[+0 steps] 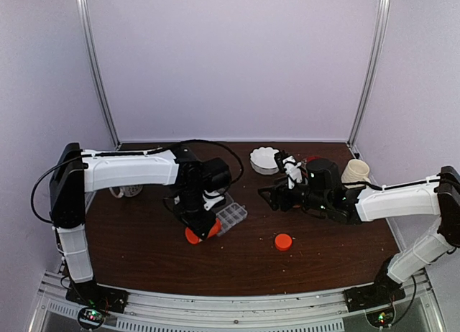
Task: Sort the pills into containers
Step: Pour the pill into the compartment of the pill container.
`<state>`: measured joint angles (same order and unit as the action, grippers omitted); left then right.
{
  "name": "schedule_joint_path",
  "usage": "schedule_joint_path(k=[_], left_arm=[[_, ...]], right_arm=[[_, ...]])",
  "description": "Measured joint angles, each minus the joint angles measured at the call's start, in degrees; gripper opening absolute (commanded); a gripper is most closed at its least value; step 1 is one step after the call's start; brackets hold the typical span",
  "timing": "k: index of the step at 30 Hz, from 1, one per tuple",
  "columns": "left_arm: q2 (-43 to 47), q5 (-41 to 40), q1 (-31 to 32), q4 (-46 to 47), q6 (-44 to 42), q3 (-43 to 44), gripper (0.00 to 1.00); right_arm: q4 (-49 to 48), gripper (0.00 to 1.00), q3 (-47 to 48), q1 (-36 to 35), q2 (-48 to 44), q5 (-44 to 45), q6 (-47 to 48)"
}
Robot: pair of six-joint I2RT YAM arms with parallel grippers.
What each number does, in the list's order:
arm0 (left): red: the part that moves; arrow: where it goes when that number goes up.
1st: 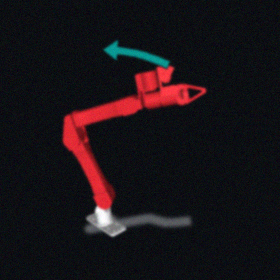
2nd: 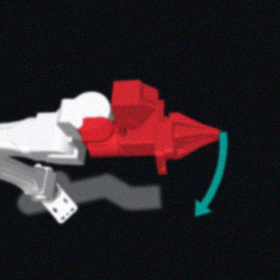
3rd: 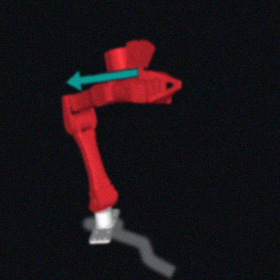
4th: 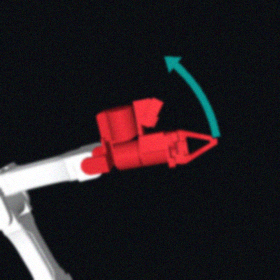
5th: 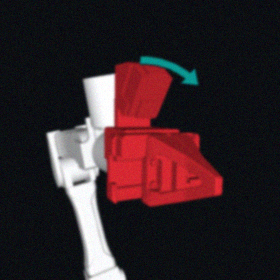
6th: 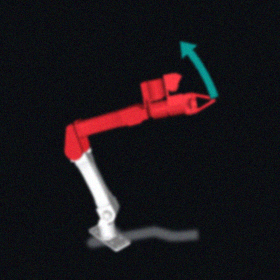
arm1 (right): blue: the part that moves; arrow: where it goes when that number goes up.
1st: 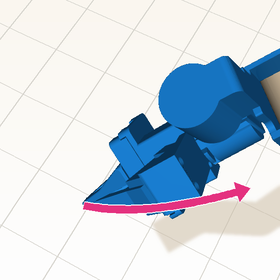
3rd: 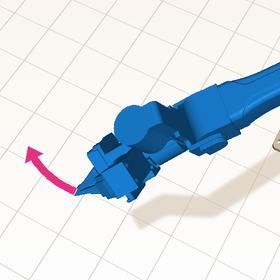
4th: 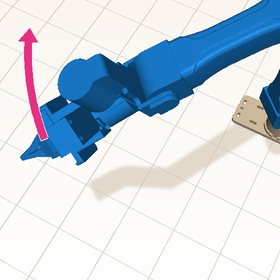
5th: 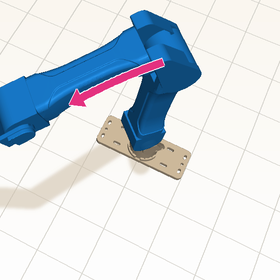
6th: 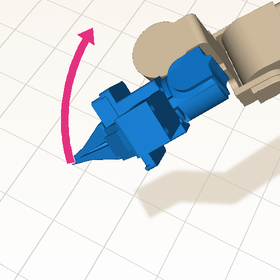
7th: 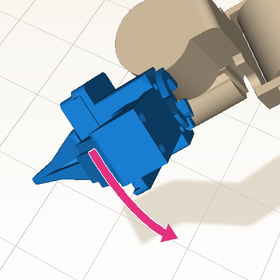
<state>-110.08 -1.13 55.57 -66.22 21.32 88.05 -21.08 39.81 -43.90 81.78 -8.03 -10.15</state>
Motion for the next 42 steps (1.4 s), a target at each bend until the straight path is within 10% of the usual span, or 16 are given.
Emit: schedule_joint_path(k=[42], left_arm=[[-4.0, -0.4, -0.4, -6.4, -1.9, 7.3, 0.00]], right_arm=[[1.6, 0.70, 0.4, 0.0, 0.9, 0.2, 1.0]])
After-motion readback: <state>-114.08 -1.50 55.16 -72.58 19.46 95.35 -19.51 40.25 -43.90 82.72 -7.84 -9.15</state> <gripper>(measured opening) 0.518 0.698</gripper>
